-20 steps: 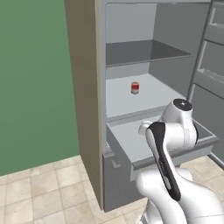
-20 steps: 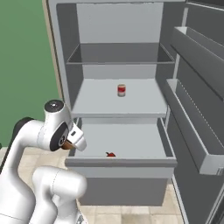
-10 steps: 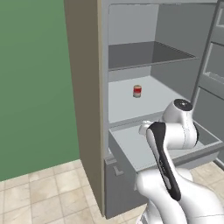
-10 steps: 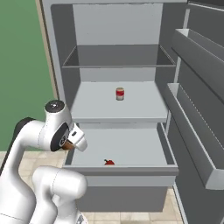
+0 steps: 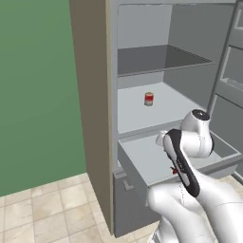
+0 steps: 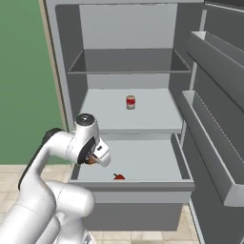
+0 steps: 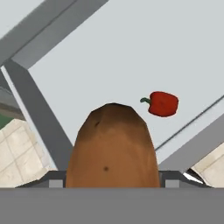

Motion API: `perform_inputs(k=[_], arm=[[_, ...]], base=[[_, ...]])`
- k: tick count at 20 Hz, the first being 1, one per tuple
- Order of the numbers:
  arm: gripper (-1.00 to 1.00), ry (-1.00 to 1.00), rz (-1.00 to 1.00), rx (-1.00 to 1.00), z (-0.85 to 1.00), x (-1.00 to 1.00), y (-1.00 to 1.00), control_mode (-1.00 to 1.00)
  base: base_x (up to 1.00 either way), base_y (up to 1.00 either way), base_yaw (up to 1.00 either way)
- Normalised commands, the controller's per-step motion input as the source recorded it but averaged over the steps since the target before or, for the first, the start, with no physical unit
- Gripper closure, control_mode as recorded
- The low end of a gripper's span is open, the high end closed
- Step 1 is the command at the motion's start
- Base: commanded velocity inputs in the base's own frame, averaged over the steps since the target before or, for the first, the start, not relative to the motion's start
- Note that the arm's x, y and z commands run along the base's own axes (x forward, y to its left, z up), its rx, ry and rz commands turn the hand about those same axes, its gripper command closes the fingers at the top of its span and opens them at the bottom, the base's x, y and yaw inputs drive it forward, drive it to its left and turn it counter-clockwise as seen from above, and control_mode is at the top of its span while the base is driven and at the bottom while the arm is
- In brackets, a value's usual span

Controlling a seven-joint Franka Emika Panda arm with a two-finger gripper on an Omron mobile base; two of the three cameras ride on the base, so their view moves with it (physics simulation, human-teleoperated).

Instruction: Place the bell pepper and potato inside the fridge drawer. Close the drawer after placing the vegetables.

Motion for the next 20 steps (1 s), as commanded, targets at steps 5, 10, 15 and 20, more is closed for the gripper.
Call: perform_inputs(k=[5, 10, 15, 20], arm=[[1.00, 0.12, 0.00, 0.00, -0.46, 0.60, -0.11, -1.00], [1.00, 0.17, 0.00, 0.00, -0.53, 0.41, 0.00, -1.00], [1.00, 0.16, 0.00, 0.00, -0.70, 0.30, 0.00, -1.00], [1.00, 0.10, 0.00, 0.00, -0.61, 0.19, 0.00, -1.00]], base=[[0.00, 0.00, 0.00], [0.00, 0.00, 0.00], [0.00, 0.00, 0.00], [0.00, 0.00, 0.00]])
